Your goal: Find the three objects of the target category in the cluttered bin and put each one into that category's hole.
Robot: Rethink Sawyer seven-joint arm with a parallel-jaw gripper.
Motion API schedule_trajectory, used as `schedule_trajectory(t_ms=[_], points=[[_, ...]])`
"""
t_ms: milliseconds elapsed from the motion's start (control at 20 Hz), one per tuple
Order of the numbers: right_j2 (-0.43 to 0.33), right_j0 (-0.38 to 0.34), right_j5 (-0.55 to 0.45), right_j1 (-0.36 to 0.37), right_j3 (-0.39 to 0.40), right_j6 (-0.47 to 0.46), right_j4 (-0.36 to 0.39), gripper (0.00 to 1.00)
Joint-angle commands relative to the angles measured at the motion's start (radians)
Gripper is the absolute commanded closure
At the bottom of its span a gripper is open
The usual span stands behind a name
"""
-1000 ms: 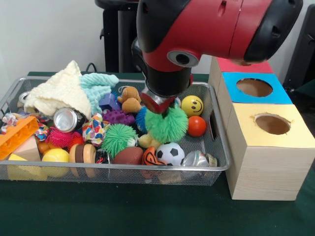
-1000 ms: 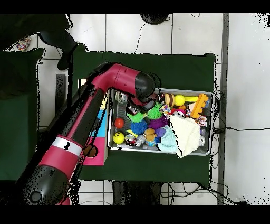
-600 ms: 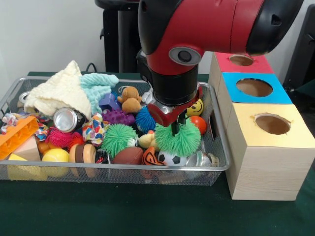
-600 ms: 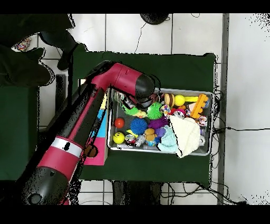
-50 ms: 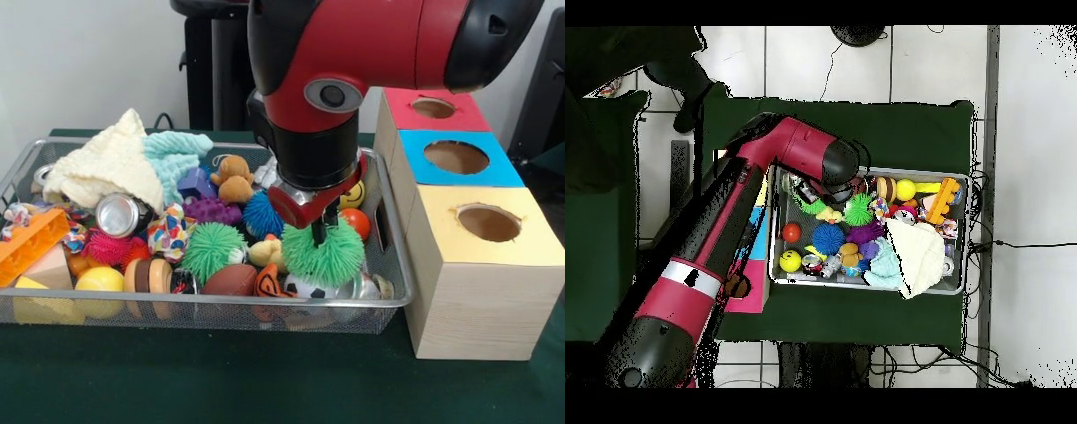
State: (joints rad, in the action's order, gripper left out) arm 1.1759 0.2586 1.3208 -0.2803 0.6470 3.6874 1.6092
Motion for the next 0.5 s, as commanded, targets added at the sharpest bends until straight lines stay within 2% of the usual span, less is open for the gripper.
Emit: schedule_trajectory(t_ms=[50, 100, 500], points=[[-0.105, -0.045, -0.007, -0.011, -0.067, 0.208, -0.074, 1.00], [-0.104, -0.045, -0.005, -0.012, -0.067, 0.208, -0.074, 0.00], [-0.096, -0.049, 0.023, -0.017, -0.077, 0.216, -0.061, 0.00]])
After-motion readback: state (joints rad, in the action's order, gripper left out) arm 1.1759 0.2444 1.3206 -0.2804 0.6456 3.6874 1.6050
